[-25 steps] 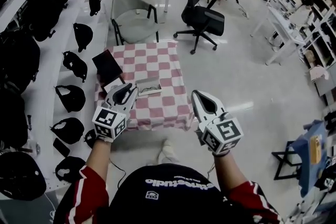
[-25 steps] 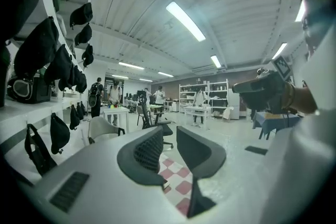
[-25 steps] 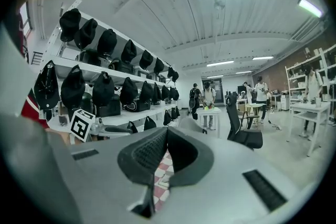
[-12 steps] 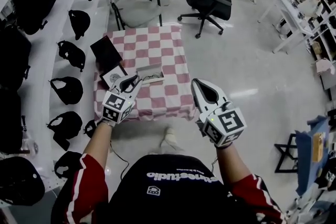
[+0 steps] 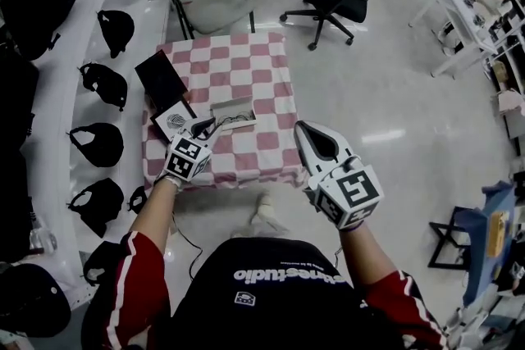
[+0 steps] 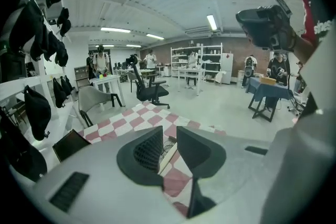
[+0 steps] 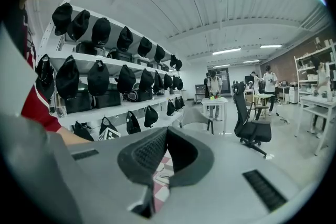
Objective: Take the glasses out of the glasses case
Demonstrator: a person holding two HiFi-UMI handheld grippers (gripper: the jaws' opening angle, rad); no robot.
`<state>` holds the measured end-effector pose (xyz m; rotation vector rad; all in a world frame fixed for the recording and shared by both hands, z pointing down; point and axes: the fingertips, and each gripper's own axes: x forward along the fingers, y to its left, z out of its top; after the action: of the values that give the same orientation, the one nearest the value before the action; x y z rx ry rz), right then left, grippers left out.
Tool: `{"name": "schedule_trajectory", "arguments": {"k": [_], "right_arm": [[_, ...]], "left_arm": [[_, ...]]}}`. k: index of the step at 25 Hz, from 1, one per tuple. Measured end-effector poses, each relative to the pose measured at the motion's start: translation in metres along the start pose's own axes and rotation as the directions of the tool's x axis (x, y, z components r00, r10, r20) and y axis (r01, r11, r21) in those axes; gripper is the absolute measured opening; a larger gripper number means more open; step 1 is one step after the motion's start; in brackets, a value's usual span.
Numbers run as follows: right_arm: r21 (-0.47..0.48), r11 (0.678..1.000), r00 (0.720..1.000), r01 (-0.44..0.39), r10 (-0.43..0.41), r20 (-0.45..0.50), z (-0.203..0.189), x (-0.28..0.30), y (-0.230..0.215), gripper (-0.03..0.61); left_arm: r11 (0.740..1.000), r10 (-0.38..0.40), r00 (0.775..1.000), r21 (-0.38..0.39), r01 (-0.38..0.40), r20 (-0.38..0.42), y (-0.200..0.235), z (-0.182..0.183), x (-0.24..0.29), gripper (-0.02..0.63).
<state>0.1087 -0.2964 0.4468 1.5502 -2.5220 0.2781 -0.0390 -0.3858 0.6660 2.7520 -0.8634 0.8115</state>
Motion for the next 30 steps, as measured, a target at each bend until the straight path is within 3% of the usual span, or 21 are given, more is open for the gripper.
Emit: {"name": "schedule_trajectory", "arguments": {"k": [6, 17, 30], "right_arm": [[0.002, 1.0, 0.999, -0.017, 0.017, -0.028, -0.008, 0.019, -0.012, 0.003], [0.029, 0.999, 0.996, -0.039, 0.041, -0.074, -0.026, 0.041, -0.036, 0.003], [0.058, 0.997, 0.989, -0.058, 0.066, -0.132, -0.049, 0.054, -0.049, 0.003]], "left_arm": [[1.0, -0.014, 0.993, -0.004, 0.013, -0.114, 0.02, -0.037, 0.04, 0.071], [0.999, -0.045, 0.968, -0.002, 0.046, -0.247, 0.03, -0.078, 0.099, 0.071], [0.983, -0.086, 0.917, 0.115, 0.141, -0.389, 0.022, -0.112, 0.153, 0.071]]}}
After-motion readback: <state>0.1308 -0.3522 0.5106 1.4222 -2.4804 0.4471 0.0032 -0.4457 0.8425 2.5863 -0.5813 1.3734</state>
